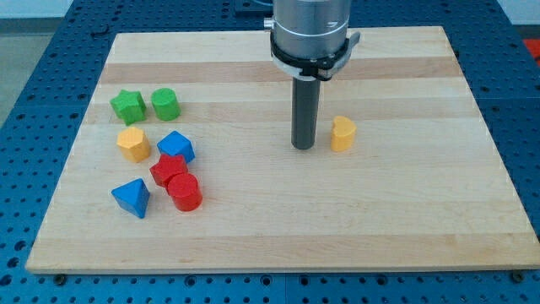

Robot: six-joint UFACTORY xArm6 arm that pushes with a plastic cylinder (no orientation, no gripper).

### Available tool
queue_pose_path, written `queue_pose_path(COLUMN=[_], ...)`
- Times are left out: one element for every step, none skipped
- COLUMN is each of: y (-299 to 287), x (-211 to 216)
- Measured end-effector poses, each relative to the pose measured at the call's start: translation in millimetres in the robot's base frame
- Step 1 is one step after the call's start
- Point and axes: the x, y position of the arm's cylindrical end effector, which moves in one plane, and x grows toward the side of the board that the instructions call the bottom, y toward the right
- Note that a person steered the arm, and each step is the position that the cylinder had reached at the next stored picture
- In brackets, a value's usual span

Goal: Push the yellow heart towards the center right of the board

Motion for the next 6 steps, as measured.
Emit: queue_pose_path(y=[17.7,32.4,55.3,79.1,102.9,114.4], x=[7.7,7.6,1.2,-9.0,-17.4,-21.6])
